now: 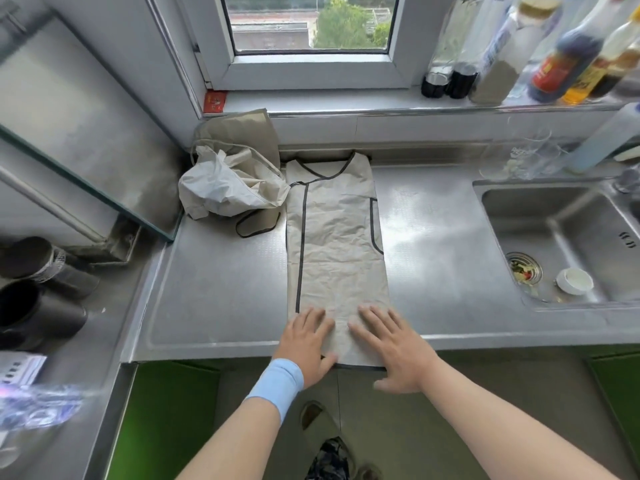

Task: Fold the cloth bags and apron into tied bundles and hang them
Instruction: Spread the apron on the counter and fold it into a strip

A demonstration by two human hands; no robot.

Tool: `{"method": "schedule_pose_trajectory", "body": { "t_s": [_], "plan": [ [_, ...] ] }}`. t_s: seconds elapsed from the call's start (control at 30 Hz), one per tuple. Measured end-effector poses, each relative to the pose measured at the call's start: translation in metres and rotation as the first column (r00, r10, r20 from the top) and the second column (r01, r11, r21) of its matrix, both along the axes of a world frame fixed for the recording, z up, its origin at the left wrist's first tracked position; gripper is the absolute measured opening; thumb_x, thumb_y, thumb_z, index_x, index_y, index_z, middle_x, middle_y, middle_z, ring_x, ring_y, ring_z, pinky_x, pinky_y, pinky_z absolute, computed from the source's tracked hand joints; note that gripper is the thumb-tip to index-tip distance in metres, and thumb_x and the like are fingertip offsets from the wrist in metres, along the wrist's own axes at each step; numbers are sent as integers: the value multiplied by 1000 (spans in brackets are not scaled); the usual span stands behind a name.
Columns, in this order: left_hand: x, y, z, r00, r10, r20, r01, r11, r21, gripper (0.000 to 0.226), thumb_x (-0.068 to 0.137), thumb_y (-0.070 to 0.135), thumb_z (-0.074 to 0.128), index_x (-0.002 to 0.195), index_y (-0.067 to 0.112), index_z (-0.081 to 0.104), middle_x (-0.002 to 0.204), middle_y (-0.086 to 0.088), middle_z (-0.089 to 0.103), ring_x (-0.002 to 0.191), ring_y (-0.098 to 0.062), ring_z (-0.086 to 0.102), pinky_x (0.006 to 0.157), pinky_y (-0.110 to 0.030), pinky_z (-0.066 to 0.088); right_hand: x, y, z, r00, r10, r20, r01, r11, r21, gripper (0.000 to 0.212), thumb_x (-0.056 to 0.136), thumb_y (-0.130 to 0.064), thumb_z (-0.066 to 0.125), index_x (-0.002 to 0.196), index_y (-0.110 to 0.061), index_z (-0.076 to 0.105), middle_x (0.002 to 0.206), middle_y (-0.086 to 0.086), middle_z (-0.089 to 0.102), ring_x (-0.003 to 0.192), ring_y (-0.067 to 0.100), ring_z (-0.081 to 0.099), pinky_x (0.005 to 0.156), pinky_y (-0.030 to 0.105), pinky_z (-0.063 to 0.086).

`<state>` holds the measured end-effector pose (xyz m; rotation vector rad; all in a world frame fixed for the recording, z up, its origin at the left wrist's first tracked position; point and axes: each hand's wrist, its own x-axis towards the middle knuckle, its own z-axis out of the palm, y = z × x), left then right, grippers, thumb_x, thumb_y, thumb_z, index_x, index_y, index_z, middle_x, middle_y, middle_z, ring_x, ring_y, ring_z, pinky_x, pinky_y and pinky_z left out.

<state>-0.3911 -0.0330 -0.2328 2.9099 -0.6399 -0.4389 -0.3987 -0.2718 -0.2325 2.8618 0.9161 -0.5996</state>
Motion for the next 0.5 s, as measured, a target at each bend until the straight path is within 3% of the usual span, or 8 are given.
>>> {"method": "schedule_pose_trajectory", "body": {
  "t_s": [0.1,0.2,0.23,0.33,0.43,0.5],
  "plan": [
    [-9,-4,14,992,-6,-128,16,997,76,83,76,65,53,144,33,17,160,1,-1,148,-27,-5,119,-51,7,-8,6,10,998,3,69,3,997,-81,100,85,-22,59,155,-27,-12,161,16,-20,150,34,-13,122,49,5],
    [-17,-5,22,977,10,-212,17,992,124,98,70,69,60,147,34,10,161,0,-8,148,-28,-8,119,-52,3,-11,14,27,995,-67,79,65,998,23,72,90,-20,57,152,-17,20,164,15,1,147,34,17,118,42,24],
    [-20,-5,25,977,14,-212,12,992,122,101,68,70,61,147,34,10,161,1,-7,148,-27,-5,119,-52,4,-12,15,31,991,-111,70,104,990,93,57,92,-22,56,144,-17,34,163,12,11,141,33,31,109,40,35],
    [-27,-8,43,979,55,-195,-49,998,36,100,67,65,66,147,35,15,159,4,11,144,-25,18,118,-47,18,-12,17,47,952,-297,81,255,908,331,27,96,-22,52,122,-24,59,144,-2,46,109,25,61,77,35,49],
    [-27,-9,63,950,197,-243,-223,971,-82,74,79,36,68,142,37,28,139,4,49,118,-25,53,99,-38,46,-4,16,70,924,-381,-14,349,830,436,21,94,-22,52,107,-26,68,106,-9,66,89,19,62,71,31,47],
    [-21,-7,80,930,262,-259,-281,959,-40,51,89,16,53,134,35,38,121,0,62,100,-26,61,81,-33,50,-1,13,90,906,-407,-118,414,791,451,15,94,-25,53,85,-22,65,80,-7,65,73,17,55,63,29,40]
  ]
}}
